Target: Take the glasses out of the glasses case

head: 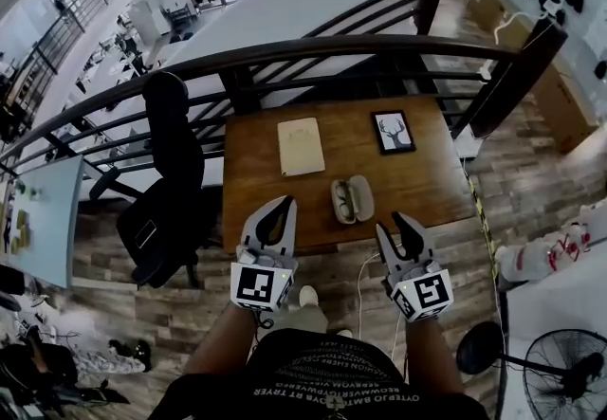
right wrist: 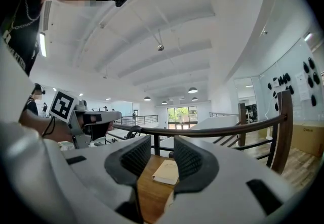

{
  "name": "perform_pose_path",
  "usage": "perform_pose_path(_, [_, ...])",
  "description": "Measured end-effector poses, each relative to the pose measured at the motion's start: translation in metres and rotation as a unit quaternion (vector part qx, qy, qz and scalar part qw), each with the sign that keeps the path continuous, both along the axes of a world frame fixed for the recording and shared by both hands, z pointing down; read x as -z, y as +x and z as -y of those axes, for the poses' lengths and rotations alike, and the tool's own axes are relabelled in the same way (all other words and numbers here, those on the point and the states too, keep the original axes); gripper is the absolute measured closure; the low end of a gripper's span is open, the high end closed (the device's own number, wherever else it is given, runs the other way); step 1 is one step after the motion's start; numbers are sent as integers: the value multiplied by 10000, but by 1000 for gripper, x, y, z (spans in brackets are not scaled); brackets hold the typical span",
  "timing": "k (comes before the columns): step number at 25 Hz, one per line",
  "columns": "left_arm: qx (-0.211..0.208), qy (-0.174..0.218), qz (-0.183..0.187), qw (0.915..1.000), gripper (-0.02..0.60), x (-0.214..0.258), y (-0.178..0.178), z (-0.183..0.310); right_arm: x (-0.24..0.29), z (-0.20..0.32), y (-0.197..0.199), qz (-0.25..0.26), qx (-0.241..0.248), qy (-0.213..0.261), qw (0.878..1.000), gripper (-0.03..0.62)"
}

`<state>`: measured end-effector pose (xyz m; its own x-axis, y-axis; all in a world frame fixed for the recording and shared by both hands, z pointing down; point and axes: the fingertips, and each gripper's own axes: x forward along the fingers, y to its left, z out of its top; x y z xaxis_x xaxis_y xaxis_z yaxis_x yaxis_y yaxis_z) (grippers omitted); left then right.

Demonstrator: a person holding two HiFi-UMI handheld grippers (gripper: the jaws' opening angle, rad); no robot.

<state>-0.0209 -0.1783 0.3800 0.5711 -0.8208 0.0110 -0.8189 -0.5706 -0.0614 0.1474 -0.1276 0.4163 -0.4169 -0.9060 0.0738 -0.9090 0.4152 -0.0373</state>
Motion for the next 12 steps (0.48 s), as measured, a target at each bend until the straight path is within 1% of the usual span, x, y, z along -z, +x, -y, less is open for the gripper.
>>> perform_pose_path(8, [-27, -102, 36, 9999, 555, -3, -4, 41, 3, 32, -1, 23, -114, -9, 9999, 470])
perform_pose_path(12, [-132, -120, 86, 9998, 555, -5, -6, 61, 7, 49, -3, 17, -223, 1, 9998, 470])
